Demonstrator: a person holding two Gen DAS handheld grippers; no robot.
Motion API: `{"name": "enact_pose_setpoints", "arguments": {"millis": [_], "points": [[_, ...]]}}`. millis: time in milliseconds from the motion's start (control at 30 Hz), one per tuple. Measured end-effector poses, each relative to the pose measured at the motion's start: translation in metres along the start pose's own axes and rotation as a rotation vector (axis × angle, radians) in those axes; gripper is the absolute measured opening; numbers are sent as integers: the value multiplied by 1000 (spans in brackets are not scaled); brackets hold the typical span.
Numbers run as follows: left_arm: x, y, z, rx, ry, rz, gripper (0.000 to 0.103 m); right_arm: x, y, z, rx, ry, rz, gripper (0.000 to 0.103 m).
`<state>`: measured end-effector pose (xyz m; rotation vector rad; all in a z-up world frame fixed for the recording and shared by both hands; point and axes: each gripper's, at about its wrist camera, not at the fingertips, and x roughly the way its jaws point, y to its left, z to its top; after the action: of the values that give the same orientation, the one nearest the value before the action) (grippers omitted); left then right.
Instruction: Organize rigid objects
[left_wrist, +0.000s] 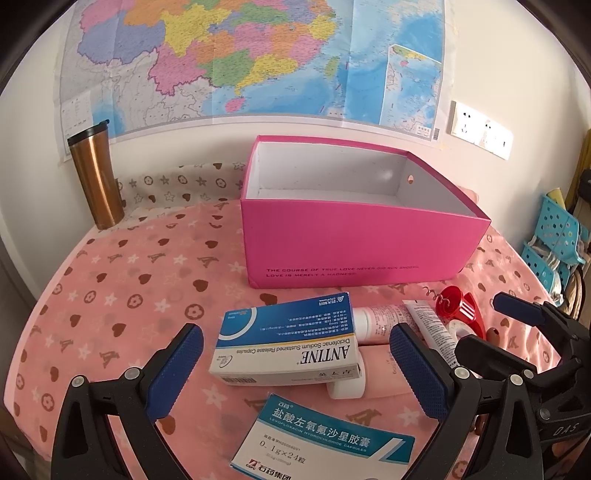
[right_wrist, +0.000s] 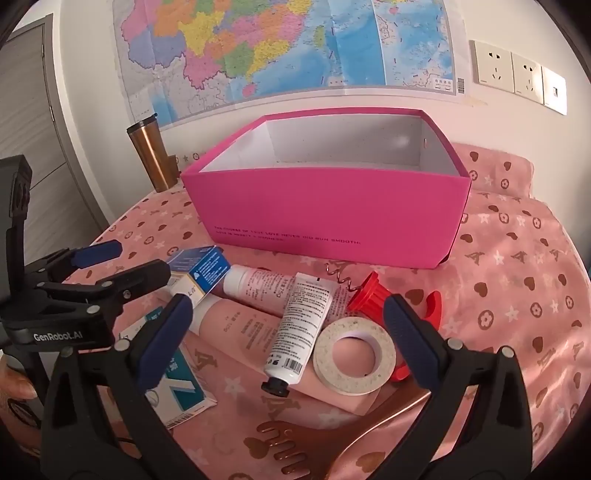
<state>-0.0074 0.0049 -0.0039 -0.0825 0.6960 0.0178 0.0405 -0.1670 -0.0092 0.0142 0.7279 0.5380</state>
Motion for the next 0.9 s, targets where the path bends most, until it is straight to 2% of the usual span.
{"name": "enact_pose_setpoints", "arguments": {"millis": [900], "points": [[2, -3, 0, 0, 2, -11, 103, 0, 2, 1, -12, -24, 13, 103]]}}
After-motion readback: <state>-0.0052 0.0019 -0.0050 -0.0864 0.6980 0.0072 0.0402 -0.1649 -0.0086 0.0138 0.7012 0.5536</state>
